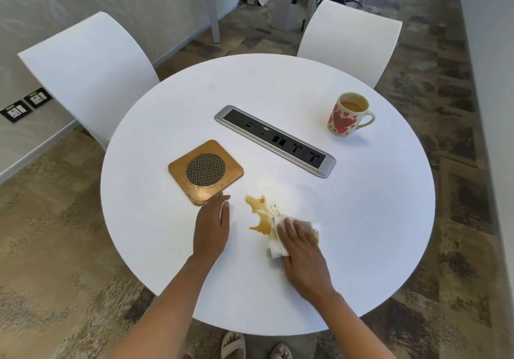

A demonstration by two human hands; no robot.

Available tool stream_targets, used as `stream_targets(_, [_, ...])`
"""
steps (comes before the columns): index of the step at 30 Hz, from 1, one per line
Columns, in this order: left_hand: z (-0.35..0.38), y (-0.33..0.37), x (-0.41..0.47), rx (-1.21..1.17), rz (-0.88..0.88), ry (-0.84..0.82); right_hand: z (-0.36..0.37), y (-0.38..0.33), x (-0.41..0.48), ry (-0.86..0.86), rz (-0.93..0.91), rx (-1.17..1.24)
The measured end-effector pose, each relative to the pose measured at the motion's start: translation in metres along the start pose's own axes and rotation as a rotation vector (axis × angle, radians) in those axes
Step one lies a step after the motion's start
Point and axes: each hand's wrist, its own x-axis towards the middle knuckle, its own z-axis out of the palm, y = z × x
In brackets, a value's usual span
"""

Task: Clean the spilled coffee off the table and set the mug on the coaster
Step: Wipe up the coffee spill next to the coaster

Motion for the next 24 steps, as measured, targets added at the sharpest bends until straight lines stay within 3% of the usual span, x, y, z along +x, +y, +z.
stream_targets(4, [0.001,-0.020,-0.002,0.145,0.106,-0.025,0.016,-0.024,-0.014,-0.076,-0.060,0.023])
stream_targets(10, [0.000,-0.024,-0.004,0.066,0.114,-0.034,0.024,-0.050,-0.003,-0.080,-0.356,-0.192])
stream_targets(13, [0.000,-0.027,-0.004,0.050,0.109,-0.023,0.022,-0.047,0.031,-0.149,-0.402,-0.210])
stream_targets(18, [0.004,-0.032,-0.003,0.146,0.117,-0.043,0.000,-0.009,0.079,-0.046,-0.147,-0.083])
stream_targets(24, [0.005,-0.035,-0.002,0.223,0.114,-0.063,-0.016,0.027,0.053,0.049,0.045,0.058])
